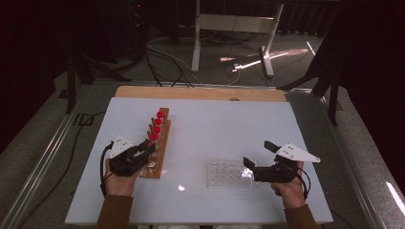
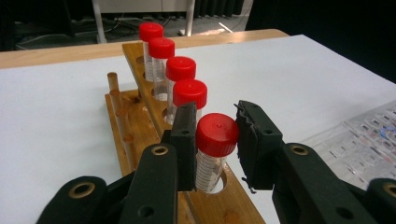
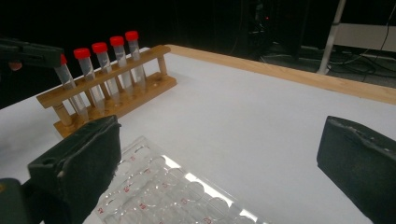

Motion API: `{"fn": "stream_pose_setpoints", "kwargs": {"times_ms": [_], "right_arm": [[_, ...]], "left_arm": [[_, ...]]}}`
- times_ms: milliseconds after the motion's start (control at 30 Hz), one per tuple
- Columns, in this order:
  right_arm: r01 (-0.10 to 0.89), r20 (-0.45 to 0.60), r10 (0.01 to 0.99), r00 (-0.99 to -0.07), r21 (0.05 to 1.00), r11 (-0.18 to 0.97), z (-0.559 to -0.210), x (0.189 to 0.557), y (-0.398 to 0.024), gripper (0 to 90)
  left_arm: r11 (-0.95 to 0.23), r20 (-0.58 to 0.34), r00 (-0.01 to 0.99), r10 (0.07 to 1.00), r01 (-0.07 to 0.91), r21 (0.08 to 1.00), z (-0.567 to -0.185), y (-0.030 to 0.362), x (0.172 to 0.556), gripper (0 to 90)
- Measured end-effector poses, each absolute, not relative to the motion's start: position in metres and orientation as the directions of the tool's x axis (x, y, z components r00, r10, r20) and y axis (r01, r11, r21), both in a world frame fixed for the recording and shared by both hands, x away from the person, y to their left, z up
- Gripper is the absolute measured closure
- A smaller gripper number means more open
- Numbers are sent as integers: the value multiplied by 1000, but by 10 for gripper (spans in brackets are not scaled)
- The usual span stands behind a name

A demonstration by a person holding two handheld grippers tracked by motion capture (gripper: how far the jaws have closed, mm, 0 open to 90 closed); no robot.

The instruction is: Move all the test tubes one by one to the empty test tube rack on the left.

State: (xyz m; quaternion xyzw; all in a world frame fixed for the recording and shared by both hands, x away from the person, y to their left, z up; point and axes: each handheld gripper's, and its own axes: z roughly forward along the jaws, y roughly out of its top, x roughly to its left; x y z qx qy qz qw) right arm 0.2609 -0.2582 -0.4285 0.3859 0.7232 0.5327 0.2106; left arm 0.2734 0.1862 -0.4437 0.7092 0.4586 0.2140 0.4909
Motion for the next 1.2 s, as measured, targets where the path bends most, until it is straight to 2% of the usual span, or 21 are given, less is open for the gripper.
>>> {"fn": "stream_pose_setpoints", "kwargs": {"times_ms": [267,667,900,1200], "right_arm": [[327,102,784,-613,936,134,-430,261,-259,0],[283,80,798,-597,952,116,-433,259,-270,0],[260,61,812,-580,959,113,-436,258,-279,0],[255,57,835,-547,962,101,-442,258,-293,0]], "left_arm": [[-87,-159,492,856,441,893,-444,188,273,695],[-32,-158,496,854,353,935,-428,207,260,395],[-4,-129,416,900,303,953,-425,227,250,163],[18,-116,342,933,278,961,-428,246,240,22]]}}
